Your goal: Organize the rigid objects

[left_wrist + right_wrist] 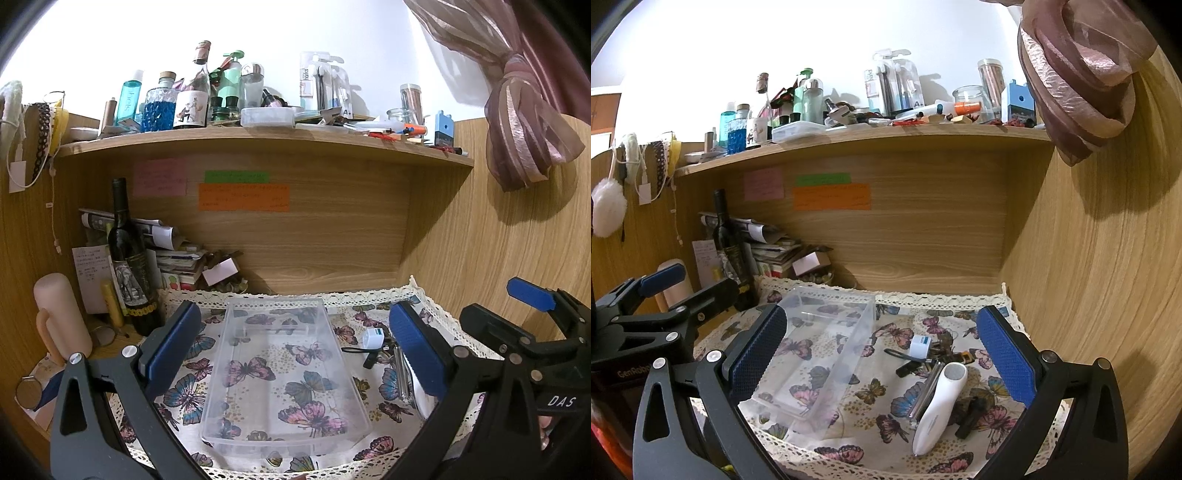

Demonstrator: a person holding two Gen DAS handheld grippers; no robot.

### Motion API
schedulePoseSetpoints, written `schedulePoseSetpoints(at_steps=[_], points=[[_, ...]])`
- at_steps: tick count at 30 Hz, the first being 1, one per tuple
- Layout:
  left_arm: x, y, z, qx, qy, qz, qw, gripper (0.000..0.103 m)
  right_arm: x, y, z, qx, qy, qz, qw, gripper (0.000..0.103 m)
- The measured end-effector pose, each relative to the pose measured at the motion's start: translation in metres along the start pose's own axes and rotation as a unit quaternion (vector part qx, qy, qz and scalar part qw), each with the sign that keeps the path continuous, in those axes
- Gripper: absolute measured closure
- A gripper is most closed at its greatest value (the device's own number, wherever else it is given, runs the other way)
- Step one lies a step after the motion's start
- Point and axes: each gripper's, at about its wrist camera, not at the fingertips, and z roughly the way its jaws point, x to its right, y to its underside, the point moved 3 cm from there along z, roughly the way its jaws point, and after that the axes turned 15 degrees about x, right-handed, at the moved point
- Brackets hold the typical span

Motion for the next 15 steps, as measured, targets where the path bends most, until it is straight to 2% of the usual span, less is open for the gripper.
schedulePoseSetpoints(at_steps=[15], points=[[0.0001,0.0001,-0.0006,0.003,0.004,0.001,1.0,0.0,-0.0016,0.0008,0.0001,-0.003,0.0,-0.002,1.0,0.0]])
